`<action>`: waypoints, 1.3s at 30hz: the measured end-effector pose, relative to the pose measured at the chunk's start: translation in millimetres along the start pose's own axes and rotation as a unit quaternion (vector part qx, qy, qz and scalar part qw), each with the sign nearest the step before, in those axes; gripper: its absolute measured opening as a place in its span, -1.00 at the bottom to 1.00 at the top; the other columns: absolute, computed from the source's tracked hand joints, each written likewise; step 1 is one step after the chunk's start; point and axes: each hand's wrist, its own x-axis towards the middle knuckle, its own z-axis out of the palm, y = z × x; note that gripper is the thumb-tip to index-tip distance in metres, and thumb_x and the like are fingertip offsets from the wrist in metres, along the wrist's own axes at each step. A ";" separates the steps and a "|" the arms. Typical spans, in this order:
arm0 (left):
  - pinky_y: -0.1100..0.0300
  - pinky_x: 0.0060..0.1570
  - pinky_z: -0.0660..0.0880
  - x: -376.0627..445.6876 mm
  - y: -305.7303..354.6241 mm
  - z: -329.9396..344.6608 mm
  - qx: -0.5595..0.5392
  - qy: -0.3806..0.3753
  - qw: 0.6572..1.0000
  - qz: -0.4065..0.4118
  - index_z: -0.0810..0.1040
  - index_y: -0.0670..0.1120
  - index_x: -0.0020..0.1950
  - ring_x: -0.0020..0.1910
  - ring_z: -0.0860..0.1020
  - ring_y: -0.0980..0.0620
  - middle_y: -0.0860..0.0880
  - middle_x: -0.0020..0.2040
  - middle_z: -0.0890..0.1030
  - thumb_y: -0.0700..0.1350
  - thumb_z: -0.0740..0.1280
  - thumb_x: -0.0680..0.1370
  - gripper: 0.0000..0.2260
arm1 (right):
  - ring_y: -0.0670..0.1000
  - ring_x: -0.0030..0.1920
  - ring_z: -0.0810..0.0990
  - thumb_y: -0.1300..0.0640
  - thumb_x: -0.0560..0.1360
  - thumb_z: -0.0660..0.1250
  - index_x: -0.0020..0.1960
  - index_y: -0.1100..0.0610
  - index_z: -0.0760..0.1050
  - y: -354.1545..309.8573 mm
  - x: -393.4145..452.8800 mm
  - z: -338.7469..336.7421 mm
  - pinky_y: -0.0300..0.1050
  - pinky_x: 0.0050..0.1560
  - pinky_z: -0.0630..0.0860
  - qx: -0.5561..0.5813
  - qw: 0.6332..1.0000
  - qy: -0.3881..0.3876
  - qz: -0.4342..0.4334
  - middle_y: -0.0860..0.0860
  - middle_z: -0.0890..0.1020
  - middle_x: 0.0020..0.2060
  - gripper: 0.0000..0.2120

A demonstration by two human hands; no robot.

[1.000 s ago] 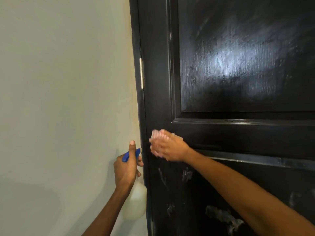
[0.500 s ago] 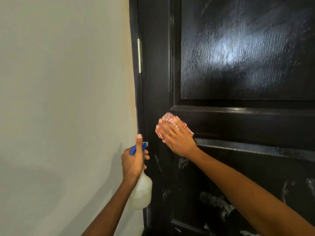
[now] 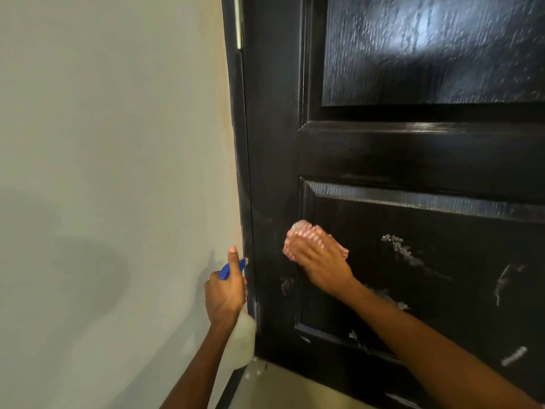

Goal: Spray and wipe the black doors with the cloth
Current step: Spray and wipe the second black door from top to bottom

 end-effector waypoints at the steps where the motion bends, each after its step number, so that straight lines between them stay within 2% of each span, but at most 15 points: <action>1: -0.02 -0.16 0.65 1.3 -4.5 -0.2 0.002 -0.004 1.000 -0.010 0.60 -0.17 -0.16 -0.33 0.64 -0.14 -0.16 -0.32 0.64 0.50 0.06 0.42 -0.25 | 0.10 0.58 0.18 0.15 0.51 0.27 0.55 0.05 0.36 8.3 -0.8 -2.5 0.28 0.59 -0.22 0.011 0.998 0.034 0.050 0.06 0.31 0.58 -0.40; 3: 0.00 -0.17 0.64 0.0 -11.5 -1.1 0.003 -0.018 1.000 -0.022 0.62 -0.18 -0.17 -0.31 0.65 -0.14 -0.16 -0.30 0.65 0.47 0.06 0.43 -0.27 | 0.12 0.63 0.10 0.10 0.58 0.26 0.62 0.10 0.23 20.9 3.4 -8.7 0.31 0.59 -0.19 0.028 0.994 0.049 0.098 0.10 0.17 0.63 -0.38; 6: 0.07 -0.22 0.63 -2.2 -24.0 -2.1 0.000 -0.013 0.998 -0.064 0.60 -0.16 -0.13 -0.37 0.63 -0.10 -0.15 -0.31 0.64 0.50 0.08 0.42 -0.27 | 0.13 0.65 -0.03 0.01 0.63 0.24 0.66 0.11 0.06 19.5 9.8 -9.7 0.32 0.59 -0.15 0.058 0.990 0.016 0.126 0.12 0.01 0.65 -0.33; 9: 0.04 -0.21 0.64 -4.9 -34.4 -0.9 0.005 -0.010 0.996 -0.091 0.58 -0.15 -0.07 -0.39 0.63 -0.08 -0.14 -0.32 0.64 0.56 0.06 0.37 -0.21 | 0.14 0.64 0.01 0.03 0.63 0.24 0.66 0.12 0.06 11.4 18.1 -7.8 0.33 0.59 -0.08 0.071 0.987 0.034 0.143 0.13 0.04 0.65 -0.32; 14: 0.01 -0.19 0.63 -12.8 -44.5 -2.8 0.002 0.002 0.999 -0.052 0.62 -0.13 -0.20 -0.31 0.65 -0.13 -0.14 -0.30 0.66 0.41 0.09 0.51 -0.36 | 0.20 0.64 -0.01 0.03 0.66 0.16 0.67 0.13 0.02 -4.7 76.0 -10.4 0.30 0.58 -0.24 0.067 0.989 0.060 0.115 0.15 0.03 0.65 -0.36; 17: -0.01 -0.18 0.64 -16.9 -58.2 -0.4 -0.013 0.009 0.998 -0.053 0.62 -0.10 -0.19 -0.25 0.65 -0.14 -0.13 -0.27 0.66 0.40 0.11 0.50 -0.40 | 0.19 0.64 -0.03 0.02 0.67 0.16 0.67 0.12 0.00 -23.0 101.9 -1.6 0.26 0.57 -0.28 0.072 0.989 0.078 0.103 0.13 0.01 0.65 -0.36; 20: 0.04 -0.26 0.61 -19.5 -74.7 3.4 -0.032 0.012 0.998 -0.049 0.63 -0.08 -0.12 -0.22 0.64 -0.14 -0.13 -0.21 0.66 0.40 0.10 0.46 -0.41 | 0.20 0.64 -0.09 0.01 0.66 0.16 0.67 0.11 -0.02 -47.5 92.0 24.6 0.26 0.57 -0.31 0.058 0.994 0.069 0.064 0.14 -0.02 0.65 -0.34; 24: 0.17 -0.31 0.51 -23.3 -101.9 1.3 -0.067 0.026 0.997 -0.025 0.63 -0.03 -0.13 -0.30 0.61 -0.09 -0.10 -0.23 0.67 0.35 0.11 0.49 -0.48 | 0.25 0.61 -0.24 0.13 0.62 0.17 0.67 0.10 -0.09 -103.8 31.7 79.5 0.30 0.49 -0.46 0.052 0.996 -0.046 -0.060 0.17 -0.16 0.63 -0.29; 26: 0.23 -0.36 0.48 -24.0 -111.6 -2.8 -0.072 0.029 0.997 -0.024 0.62 -0.03 -0.15 -0.34 0.58 -0.07 -0.11 -0.25 0.66 0.32 0.11 0.50 -0.51 | 0.24 0.58 -0.32 0.15 0.64 0.19 0.67 0.09 -0.11 -134.1 -4.9 105.4 0.27 0.43 -0.50 0.023 0.978 -0.143 -0.153 0.15 -0.23 0.61 -0.29; 28: 0.18 -0.31 0.49 -23.0 -118.3 -7.5 -0.063 0.030 0.997 -0.012 0.63 -0.06 -0.16 -0.33 0.58 -0.09 -0.10 -0.25 0.66 0.32 0.11 0.51 -0.49 | 0.18 0.60 -0.31 0.11 0.68 0.15 0.67 0.08 -0.09 -153.4 -30.6 115.0 0.22 0.33 -0.57 -0.020 0.945 -0.235 -0.229 0.10 -0.22 0.63 -0.35; 30: 0.06 -0.21 0.53 -21.9 -120.9 -12.4 -0.049 0.031 0.998 0.006 0.63 -0.09 -0.19 -0.32 0.58 -0.11 -0.08 -0.26 0.67 0.34 0.10 0.51 -0.45 | 0.15 0.62 -0.28 0.08 0.69 0.14 0.67 0.07 -0.07 -154.2 -35.4 112.1 0.21 0.34 -0.55 -0.042 0.929 -0.262 -0.259 0.07 -0.19 0.64 -0.37; 32: 0.00 -0.17 0.55 -23.5 -121.2 -16.0 -0.046 0.028 0.998 0.016 0.63 -0.10 -0.19 -0.33 0.58 -0.11 -0.07 -0.26 0.67 0.36 0.09 0.50 -0.42 | 0.20 0.58 -0.36 0.06 0.68 0.18 0.66 0.04 -0.12 -143.3 -21.8 104.6 0.26 0.42 -0.48 -0.077 0.933 -0.234 -0.262 0.10 -0.23 0.63 -0.32; 34: 0.01 -0.20 0.54 -25.5 -122.6 -17.6 -0.047 0.024 0.998 0.020 0.64 -0.11 -0.19 -0.35 0.56 -0.09 -0.06 -0.27 0.67 0.36 0.09 0.49 -0.41 | 0.24 0.54 -0.39 0.06 0.68 0.17 0.66 0.07 -0.13 -122.6 7.9 94.1 0.33 0.41 -0.51 -0.086 0.965 -0.162 -0.188 0.13 -0.22 0.62 -0.32; 36: 0.05 -0.24 0.53 -24.6 -121.1 -17.7 -0.062 0.033 0.997 0.012 0.65 -0.11 -0.17 -0.36 0.56 -0.09 -0.07 -0.26 0.67 0.36 0.10 0.50 -0.41 | 0.27 0.60 -0.27 0.11 0.64 0.15 0.66 0.11 -0.03 -90.7 50.3 70.0 0.34 0.47 -0.50 -0.050 0.993 -0.061 -0.087 0.16 -0.08 0.64 -0.34; 39: 0.10 -0.29 0.51 -22.9 -120.0 -13.0 -0.084 0.032 0.996 -0.016 0.66 -0.08 -0.13 -0.38 0.55 -0.08 -0.09 -0.25 0.67 0.33 0.10 0.52 -0.45 | 0.20 0.63 0.02 0.14 0.58 0.17 0.65 0.15 0.10 -47.3 101.8 23.3 0.32 0.58 -0.19 0.018 0.998 0.050 0.026 0.17 0.11 0.63 -0.35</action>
